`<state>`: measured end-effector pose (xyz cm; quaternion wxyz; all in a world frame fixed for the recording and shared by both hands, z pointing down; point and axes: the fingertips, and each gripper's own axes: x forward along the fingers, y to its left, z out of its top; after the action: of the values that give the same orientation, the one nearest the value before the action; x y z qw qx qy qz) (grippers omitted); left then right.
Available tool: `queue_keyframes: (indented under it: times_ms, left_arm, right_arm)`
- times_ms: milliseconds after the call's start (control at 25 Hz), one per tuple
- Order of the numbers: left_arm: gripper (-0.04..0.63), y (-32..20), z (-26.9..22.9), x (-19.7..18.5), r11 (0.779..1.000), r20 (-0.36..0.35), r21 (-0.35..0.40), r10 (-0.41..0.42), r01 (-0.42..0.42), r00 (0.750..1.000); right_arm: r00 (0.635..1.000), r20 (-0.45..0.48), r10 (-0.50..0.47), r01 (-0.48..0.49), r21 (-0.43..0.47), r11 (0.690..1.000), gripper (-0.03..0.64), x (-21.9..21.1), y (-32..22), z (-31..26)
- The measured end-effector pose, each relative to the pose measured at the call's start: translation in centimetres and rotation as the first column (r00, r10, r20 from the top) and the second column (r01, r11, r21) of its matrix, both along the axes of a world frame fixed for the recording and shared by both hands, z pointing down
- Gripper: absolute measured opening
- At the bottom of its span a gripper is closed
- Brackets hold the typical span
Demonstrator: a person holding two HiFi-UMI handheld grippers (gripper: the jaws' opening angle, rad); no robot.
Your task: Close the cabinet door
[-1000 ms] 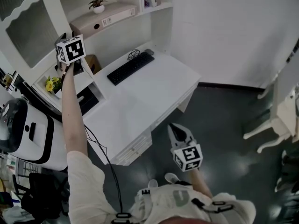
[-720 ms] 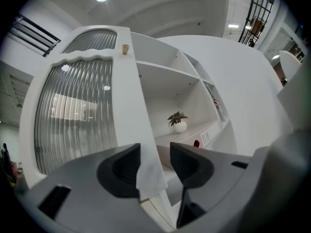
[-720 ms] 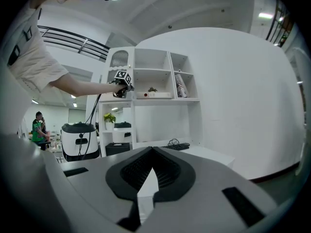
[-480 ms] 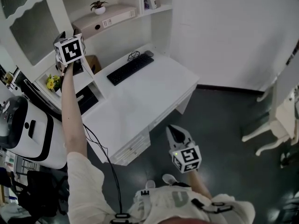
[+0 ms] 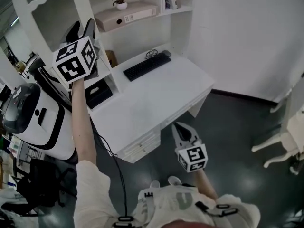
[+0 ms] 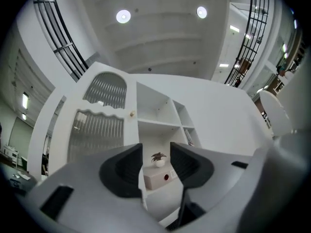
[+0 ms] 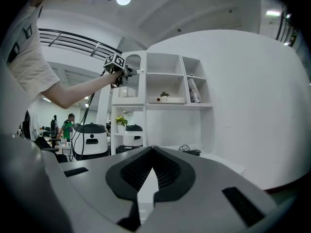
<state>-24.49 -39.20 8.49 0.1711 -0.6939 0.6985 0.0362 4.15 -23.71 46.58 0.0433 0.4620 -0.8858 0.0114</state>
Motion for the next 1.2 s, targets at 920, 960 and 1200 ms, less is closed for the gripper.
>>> queue_keyframes:
  times_ms: [920, 960, 1200]
  left_arm:
    - [0.019, 20.2, 20.9, 3.4, 0.996, -0.119, -0.038, -0.081, 0.077, 0.990]
    - [0.011, 20.5, 22.2, 3.9, 0.996, -0.124, -0.045, -0.080, 0.075, 0.989]
    - [0.005, 20.9, 30.2, 8.7, 0.989, -0.228, -0.128, 0.039, -0.069, 0.973]
  right_arm:
    - [0.989, 0.008, -0.150, 0.150, 0.045, 0.988, 0.005, -7.0, 2.0, -2.9]
    - [0.988, 0.007, -0.154, 0.153, 0.051, 0.987, 0.005, -7.2, 2.1, -2.9]
    - [0.987, 0.029, -0.156, 0.154, 0.058, 0.986, 0.005, -7.6, 2.5, -3.1]
